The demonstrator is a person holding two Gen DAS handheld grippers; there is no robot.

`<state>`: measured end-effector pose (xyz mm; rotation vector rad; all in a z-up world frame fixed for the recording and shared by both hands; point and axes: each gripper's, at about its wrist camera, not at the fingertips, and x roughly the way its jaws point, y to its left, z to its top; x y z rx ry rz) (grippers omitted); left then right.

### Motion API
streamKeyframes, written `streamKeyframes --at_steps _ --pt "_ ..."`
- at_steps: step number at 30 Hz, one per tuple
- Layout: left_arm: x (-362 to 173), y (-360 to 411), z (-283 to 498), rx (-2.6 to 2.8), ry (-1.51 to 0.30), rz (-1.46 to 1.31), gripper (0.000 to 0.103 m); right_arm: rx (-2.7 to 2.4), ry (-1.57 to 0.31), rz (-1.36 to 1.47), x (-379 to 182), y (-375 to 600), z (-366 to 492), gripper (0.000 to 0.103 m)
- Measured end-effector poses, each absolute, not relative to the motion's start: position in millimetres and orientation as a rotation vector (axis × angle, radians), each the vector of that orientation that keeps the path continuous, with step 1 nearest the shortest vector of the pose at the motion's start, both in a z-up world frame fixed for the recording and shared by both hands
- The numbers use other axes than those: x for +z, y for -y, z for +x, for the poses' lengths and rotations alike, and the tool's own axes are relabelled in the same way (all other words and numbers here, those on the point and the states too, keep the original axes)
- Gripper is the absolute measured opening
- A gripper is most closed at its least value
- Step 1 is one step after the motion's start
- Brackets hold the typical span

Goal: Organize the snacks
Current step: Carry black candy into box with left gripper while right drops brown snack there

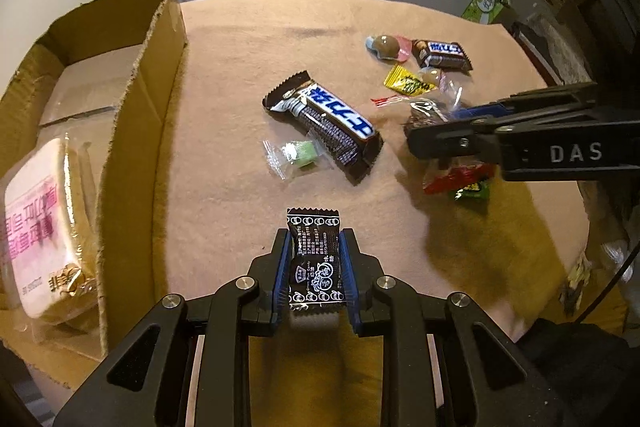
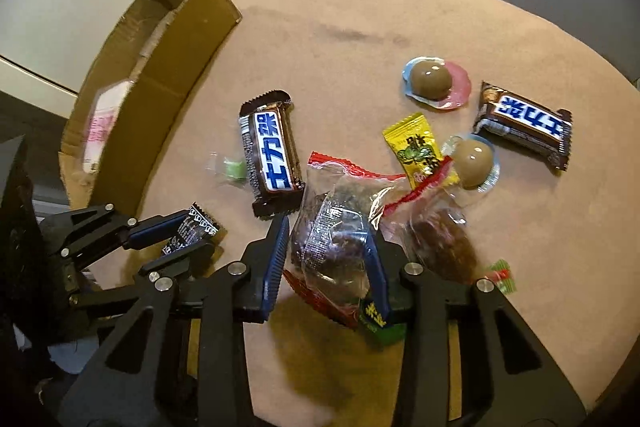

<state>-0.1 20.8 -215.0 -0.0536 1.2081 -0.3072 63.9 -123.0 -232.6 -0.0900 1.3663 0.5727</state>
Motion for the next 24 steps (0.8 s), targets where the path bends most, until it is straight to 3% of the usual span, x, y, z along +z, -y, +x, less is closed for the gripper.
streamKeyframes --at_steps 10,24 --pt "-175 -36 -3 -0.269 -1.127 -0.141 0.022 0.600 -1.288 -0.042 -193 143 61 0.038" --pt "-146 -104 7 -0.097 -1.025 -0.215 0.022 0.730 -1.178 -0.106 -151 72 73 0.038"
